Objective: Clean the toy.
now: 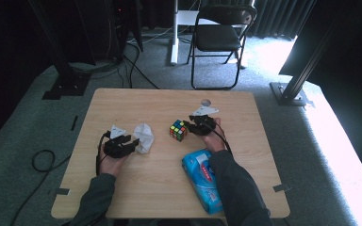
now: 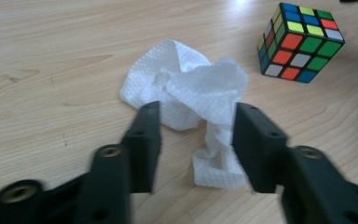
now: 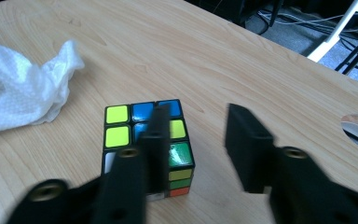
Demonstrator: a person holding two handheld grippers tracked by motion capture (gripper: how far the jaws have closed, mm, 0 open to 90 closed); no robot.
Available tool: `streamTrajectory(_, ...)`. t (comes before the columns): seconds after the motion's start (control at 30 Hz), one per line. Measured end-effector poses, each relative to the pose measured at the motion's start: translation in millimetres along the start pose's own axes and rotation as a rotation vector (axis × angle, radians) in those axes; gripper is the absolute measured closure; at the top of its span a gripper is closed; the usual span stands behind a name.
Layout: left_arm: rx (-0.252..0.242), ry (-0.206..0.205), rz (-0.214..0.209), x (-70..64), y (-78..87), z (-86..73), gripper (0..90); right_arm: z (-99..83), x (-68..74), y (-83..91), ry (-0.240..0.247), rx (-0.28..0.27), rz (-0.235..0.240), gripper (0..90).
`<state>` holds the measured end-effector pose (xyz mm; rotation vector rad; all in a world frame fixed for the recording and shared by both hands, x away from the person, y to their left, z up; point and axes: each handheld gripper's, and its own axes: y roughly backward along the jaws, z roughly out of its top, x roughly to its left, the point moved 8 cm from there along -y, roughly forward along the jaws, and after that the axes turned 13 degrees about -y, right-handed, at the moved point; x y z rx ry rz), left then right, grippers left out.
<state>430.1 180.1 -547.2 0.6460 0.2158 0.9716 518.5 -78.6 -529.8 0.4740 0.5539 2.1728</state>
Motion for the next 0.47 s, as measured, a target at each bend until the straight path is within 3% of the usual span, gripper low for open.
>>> streamTrajectory(0.03,0.000,0.000,0.000,0.0,0.0,0.0,64.0,0.4,-0.3,0.4,-0.004,-0.001,0.002,68.7)
streamTrajectory(0.07,0.006,-0.004,0.005,0.6,0.0,-1.3,76.6,1.4,-1.3,1.0,-0.010,-0.006,-0.012,80.7)
streamTrajectory(0.13,0.012,-0.007,0.005,0.9,-0.3,-2.0,84.8,1.3,-2.3,1.0,-0.012,-0.003,-0.026,89.8)
streamTrajectory(0.2,0.017,-0.010,0.007,1.1,-0.5,-2.6,90.0,0.9,-3.2,0.7,-0.013,0.000,-0.035,90.0)
streamTrajectory(0.47,0.015,-0.030,0.008,-0.8,-1.7,-1.7,90.0,0.7,-6.4,0.8,-0.018,0.001,-0.057,90.0)
